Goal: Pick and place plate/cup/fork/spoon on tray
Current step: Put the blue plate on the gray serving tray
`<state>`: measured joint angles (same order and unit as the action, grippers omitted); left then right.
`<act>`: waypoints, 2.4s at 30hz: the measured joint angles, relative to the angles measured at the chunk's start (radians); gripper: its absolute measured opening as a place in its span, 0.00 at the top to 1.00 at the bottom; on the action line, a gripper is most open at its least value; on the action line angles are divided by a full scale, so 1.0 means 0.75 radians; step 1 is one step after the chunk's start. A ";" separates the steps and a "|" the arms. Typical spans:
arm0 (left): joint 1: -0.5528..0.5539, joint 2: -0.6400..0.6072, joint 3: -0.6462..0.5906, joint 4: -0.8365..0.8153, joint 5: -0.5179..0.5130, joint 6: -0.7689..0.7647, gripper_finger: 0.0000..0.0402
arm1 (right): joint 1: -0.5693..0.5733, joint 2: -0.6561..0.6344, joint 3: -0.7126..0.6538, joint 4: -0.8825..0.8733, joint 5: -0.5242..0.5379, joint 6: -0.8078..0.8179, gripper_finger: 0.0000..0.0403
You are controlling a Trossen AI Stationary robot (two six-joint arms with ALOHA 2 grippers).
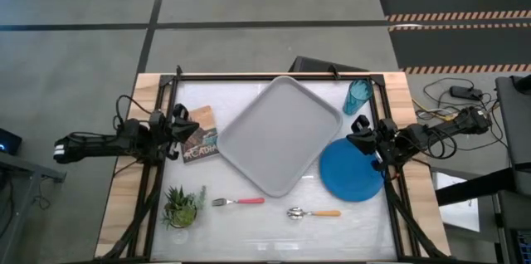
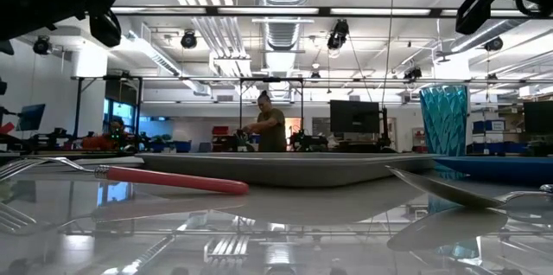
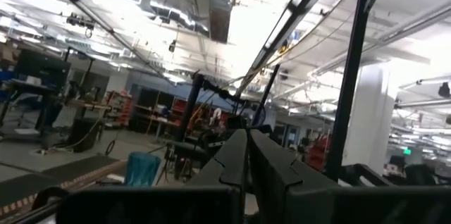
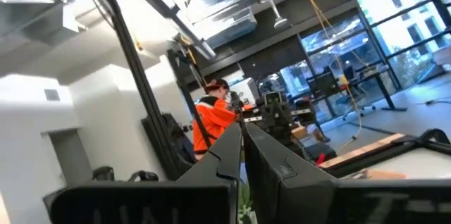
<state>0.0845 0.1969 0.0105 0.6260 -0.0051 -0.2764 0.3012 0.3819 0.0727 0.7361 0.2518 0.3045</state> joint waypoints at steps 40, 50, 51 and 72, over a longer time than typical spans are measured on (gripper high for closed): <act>0.000 0.030 -0.002 -0.006 0.032 -0.217 1.00 | 0.261 1.102 1.198 -2.170 -0.253 1.256 0.98; 0.000 0.031 -0.003 -0.009 0.032 -0.216 1.00 | 0.317 1.405 1.327 -2.240 -0.313 1.333 0.98; 0.000 0.031 -0.003 -0.009 0.032 -0.216 1.00 | 0.316 1.430 1.339 -2.241 -0.313 1.332 0.98; 0.001 0.031 -0.001 -0.008 0.032 -0.216 1.00 | 0.234 1.631 1.348 -2.282 -0.276 1.396 0.57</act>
<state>0.0849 0.2203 0.0097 0.6197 0.0185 -0.4381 0.4770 1.6051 1.0837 -0.9754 0.0447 1.3513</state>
